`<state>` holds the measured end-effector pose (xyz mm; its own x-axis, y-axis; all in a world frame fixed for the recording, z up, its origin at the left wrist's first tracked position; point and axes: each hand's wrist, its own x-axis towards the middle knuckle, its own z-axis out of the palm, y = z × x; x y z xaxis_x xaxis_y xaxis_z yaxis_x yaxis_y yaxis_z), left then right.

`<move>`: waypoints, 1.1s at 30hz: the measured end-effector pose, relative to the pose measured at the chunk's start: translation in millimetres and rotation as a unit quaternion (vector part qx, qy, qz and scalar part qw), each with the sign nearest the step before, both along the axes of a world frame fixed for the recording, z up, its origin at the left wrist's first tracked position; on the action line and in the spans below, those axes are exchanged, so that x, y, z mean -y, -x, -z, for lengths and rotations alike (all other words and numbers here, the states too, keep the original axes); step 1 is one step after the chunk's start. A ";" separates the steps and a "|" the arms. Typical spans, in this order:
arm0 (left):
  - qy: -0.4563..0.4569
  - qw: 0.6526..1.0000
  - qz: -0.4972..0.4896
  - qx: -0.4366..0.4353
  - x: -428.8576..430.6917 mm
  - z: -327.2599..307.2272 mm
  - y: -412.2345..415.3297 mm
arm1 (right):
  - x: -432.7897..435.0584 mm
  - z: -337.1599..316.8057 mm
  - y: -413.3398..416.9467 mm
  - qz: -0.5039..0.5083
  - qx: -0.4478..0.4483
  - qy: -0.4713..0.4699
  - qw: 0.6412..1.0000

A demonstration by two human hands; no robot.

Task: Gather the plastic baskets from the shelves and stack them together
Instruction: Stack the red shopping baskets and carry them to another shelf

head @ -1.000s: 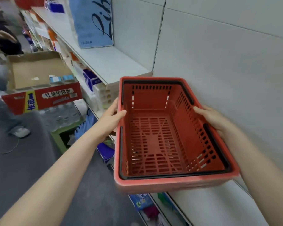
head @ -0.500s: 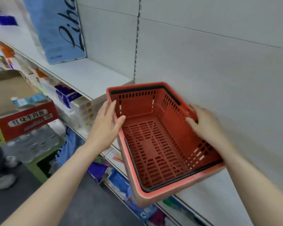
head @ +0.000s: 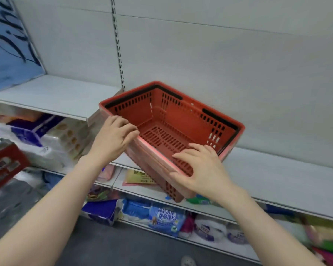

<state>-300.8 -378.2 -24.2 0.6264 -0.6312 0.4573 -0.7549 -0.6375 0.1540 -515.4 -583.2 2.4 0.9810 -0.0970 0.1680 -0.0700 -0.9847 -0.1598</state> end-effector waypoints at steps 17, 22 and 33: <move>-0.064 0.997 -0.046 0.025 50.7 11.4 -26.5 | 99.2 34.0 -55.8 0.121 0.097 -0.019 0.988; -0.070 0.996 -0.044 0.030 49.2 9.8 -33.4 | 90.8 37.7 -59.5 0.127 0.114 -0.016 0.985; -0.079 0.996 -0.030 0.037 51.8 -2.5 -17.7 | 94.3 15.5 -41.4 0.096 0.056 0.009 0.994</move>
<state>-283.1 -429.9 -21.7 0.6330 -0.6619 0.4014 -0.7205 -0.6934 -0.0073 -474.0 -677.5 -13.0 0.9199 -0.2767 0.2778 -0.2398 -0.9576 -0.1598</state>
